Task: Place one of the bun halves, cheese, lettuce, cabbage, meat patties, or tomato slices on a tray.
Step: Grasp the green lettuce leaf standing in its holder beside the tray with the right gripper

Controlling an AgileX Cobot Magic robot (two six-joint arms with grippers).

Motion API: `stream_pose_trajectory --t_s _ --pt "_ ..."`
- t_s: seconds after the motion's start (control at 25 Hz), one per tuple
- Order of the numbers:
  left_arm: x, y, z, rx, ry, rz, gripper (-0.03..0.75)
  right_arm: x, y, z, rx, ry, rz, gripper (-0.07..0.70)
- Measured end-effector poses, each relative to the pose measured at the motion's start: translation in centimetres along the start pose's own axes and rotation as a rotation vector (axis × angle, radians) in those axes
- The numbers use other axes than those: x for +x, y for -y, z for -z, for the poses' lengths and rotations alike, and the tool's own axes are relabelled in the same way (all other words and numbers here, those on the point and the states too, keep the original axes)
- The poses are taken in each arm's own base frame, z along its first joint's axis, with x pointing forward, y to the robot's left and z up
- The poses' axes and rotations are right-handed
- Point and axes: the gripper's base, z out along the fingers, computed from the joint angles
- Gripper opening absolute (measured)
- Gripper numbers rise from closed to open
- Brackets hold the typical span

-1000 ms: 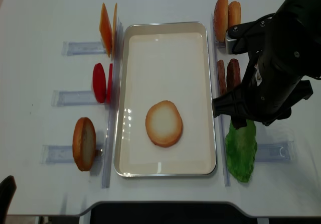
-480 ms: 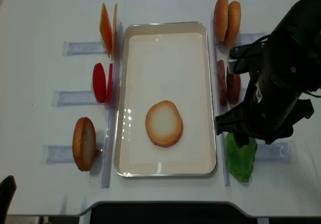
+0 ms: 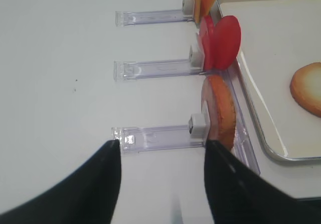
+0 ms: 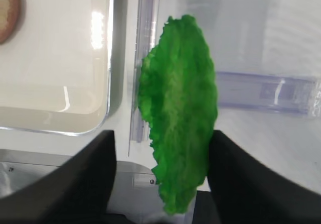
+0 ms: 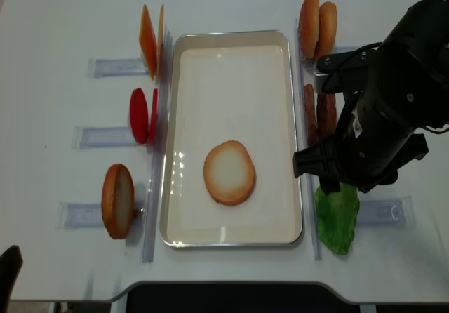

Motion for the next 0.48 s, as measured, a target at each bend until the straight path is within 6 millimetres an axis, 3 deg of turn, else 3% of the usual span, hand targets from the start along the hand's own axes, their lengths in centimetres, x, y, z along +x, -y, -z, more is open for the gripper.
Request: stream_pose_trajectory --t_s 0.48 --pt "0.0 0.0 0.0 0.0 0.0 0.002 0.409 -0.31 0.25 0.01 0.027 0.035 -0.005 0.062"
